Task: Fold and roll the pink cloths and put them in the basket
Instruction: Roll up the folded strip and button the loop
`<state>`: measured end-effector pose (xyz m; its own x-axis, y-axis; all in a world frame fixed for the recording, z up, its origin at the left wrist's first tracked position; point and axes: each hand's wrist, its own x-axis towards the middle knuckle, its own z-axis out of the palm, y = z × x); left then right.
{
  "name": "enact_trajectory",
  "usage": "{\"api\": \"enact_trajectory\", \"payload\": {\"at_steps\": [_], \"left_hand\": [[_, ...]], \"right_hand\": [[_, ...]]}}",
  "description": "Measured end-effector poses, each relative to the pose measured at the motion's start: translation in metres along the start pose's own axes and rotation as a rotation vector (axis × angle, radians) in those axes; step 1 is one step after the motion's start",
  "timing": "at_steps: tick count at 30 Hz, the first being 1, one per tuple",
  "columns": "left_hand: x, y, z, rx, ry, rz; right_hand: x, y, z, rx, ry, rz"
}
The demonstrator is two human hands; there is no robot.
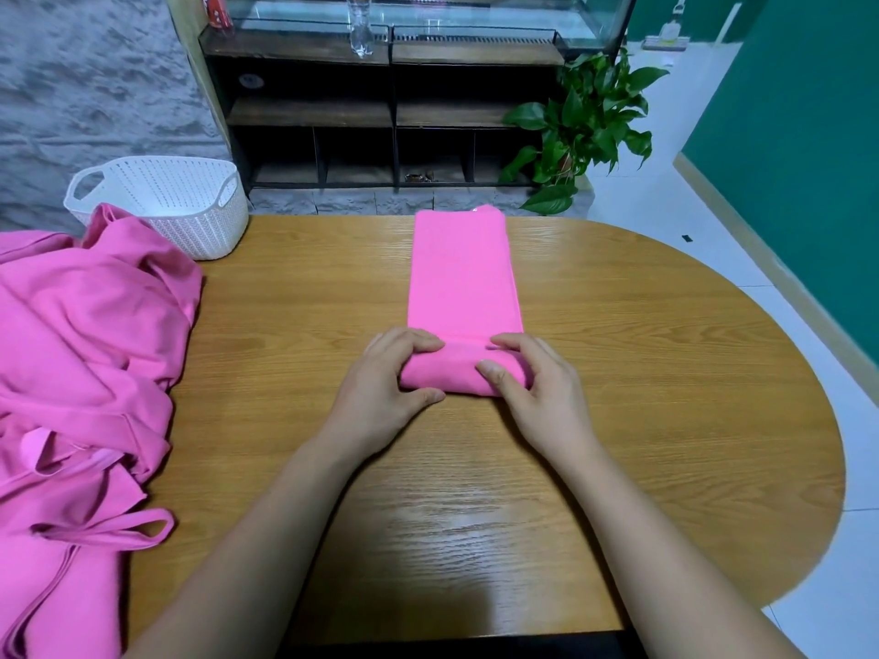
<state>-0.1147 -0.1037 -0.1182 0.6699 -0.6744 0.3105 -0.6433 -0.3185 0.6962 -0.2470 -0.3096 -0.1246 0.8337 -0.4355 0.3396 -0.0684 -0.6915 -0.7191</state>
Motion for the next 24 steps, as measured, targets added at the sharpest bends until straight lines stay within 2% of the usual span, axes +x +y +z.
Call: {"api": "enact_trajectory", "payload": {"at_steps": [9, 16, 19, 24], "left_hand": [[0.000, -0.006, 0.003, -0.029, 0.062, -0.049], [-0.002, -0.001, 0.000, -0.021, 0.118, -0.203], [-0.002, 0.001, 0.000, -0.007, 0.130, -0.179], [-0.001, -0.004, 0.004, -0.079, 0.147, -0.044]], "right_hand": [[-0.005, -0.005, -0.002, -0.233, 0.038, -0.141], [-0.004, -0.006, -0.003, -0.098, -0.009, -0.064], [-0.006, -0.009, -0.003, -0.035, 0.002, -0.004], [-0.006, -0.011, -0.002, -0.073, 0.005, -0.001]]}}
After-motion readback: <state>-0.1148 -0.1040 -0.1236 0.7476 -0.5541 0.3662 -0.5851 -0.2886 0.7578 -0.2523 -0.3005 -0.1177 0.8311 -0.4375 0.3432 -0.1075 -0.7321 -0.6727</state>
